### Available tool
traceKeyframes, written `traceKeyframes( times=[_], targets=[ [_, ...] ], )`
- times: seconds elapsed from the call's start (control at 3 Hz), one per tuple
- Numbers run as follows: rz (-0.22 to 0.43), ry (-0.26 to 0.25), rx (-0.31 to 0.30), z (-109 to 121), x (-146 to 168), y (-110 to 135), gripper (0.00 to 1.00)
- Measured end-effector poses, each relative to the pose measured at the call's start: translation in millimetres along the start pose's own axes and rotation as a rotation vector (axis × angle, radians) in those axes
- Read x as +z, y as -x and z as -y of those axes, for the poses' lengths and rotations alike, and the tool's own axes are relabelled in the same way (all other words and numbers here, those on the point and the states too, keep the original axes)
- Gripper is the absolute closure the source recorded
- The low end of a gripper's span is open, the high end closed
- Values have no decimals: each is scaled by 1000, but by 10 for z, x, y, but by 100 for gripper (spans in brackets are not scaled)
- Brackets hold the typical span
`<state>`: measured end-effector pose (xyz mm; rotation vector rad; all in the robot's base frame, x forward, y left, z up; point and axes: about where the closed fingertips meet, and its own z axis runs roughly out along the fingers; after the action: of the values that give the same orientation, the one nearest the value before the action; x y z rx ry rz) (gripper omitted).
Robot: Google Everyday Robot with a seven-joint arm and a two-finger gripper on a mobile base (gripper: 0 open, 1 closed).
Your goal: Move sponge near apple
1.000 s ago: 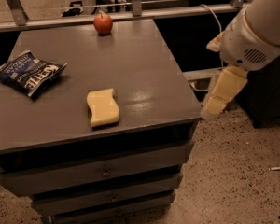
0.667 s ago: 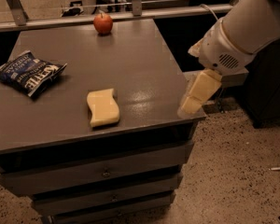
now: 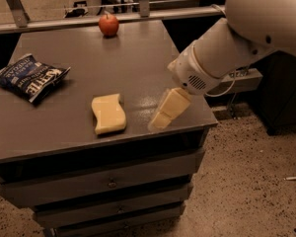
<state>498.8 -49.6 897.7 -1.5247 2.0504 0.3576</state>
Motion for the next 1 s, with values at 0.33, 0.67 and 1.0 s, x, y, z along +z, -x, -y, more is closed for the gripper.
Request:
traceKeyframes(
  times=[0.33,0.67,1.0],
  targets=[
    [41,9,10,-80,320,127,0],
    [87,28,20,-204,679,276,0],
    [111,39,26,-270,815,357,0]
  ],
)
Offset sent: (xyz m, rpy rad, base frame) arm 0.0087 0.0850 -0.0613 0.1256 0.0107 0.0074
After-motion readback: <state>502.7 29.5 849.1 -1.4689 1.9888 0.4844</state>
